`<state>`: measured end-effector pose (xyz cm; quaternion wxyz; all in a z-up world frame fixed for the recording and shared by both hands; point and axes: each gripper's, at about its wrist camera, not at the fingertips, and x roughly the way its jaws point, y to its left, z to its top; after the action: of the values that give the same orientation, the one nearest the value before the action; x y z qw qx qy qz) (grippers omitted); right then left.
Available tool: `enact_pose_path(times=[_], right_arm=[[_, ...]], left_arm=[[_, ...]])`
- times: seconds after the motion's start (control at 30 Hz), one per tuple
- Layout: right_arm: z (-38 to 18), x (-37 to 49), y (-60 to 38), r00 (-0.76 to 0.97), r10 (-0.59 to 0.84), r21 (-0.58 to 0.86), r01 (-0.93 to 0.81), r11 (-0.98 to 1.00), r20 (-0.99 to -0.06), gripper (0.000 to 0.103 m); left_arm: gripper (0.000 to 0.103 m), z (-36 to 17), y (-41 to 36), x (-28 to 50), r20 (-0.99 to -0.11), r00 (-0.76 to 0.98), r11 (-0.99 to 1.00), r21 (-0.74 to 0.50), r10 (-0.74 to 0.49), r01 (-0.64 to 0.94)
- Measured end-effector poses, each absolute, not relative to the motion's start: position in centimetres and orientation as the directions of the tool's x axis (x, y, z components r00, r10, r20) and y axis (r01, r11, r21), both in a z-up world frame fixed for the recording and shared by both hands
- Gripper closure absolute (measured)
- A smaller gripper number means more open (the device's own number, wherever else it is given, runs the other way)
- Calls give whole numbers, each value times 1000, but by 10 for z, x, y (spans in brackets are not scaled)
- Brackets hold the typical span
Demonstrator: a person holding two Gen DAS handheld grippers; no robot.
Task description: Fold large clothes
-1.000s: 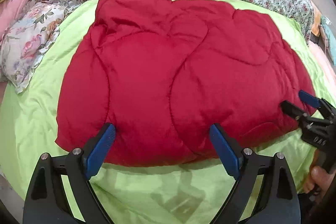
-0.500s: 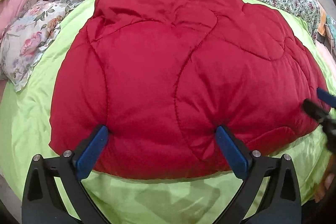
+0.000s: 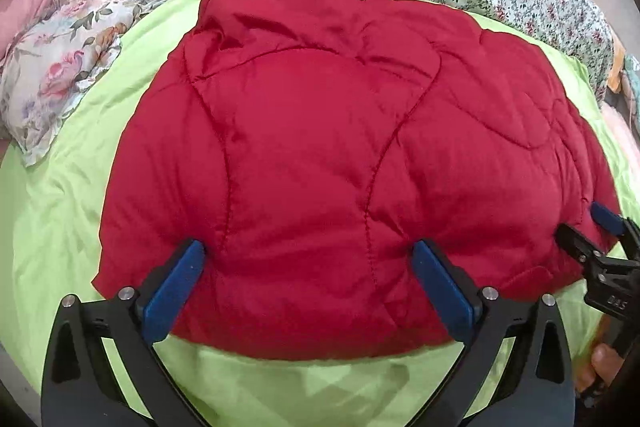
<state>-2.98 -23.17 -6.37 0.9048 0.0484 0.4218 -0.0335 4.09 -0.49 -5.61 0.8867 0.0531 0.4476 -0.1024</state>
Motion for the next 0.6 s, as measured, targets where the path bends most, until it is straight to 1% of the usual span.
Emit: enact_pose_path(times=[0.3, 0.5, 0.6], right_arm=[[-60, -29, -232, 636, -12, 78, 114, 990, -771, 2], [-44, -45, -232, 641, 25, 128, 114, 985, -767, 3], [-35, -56, -231, 645, 43, 142, 102, 985, -763, 2]], left_arm=[[0, -54, -5, 40, -809, 576, 974, 19, -118, 227], [0, -48, -3, 26, -805, 586, 974, 48, -93, 221], [0, -49, 1, 20, -815, 571, 976, 28, -102, 215]])
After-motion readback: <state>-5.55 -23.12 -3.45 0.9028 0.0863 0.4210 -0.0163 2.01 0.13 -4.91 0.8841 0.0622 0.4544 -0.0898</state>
